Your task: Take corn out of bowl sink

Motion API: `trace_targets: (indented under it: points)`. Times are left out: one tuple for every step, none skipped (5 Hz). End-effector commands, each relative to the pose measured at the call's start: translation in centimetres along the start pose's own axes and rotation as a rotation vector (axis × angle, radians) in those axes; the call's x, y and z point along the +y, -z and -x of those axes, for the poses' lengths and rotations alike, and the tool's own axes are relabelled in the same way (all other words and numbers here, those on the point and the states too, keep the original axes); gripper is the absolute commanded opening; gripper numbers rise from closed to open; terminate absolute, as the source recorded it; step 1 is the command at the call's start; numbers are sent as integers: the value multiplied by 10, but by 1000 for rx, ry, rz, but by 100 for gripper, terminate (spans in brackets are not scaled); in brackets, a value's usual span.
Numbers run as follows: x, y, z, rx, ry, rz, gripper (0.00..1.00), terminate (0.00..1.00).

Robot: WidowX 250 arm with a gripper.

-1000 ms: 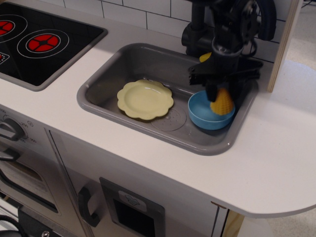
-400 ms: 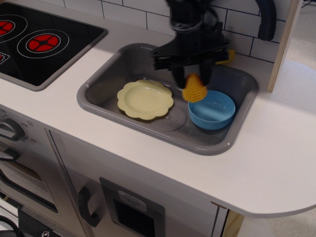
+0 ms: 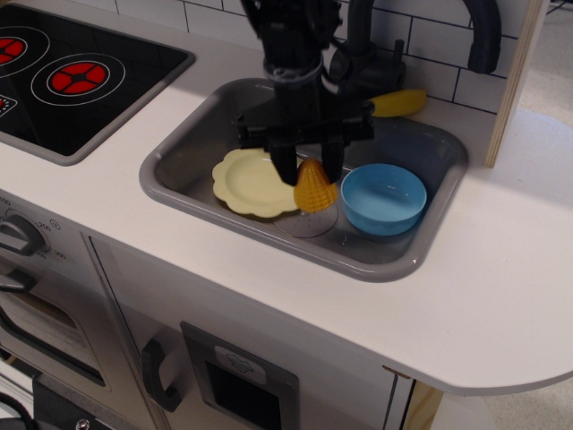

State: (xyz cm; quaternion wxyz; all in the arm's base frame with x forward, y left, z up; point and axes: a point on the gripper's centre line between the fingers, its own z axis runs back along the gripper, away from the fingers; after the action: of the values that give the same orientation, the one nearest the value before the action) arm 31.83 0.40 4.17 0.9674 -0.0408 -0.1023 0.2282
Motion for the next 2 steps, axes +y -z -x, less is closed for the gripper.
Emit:
trace_targets:
  points:
    - [6,9,-1,-51,11,-14,0,0]
    - [8,17,-3,-68,16,-28,0,0]
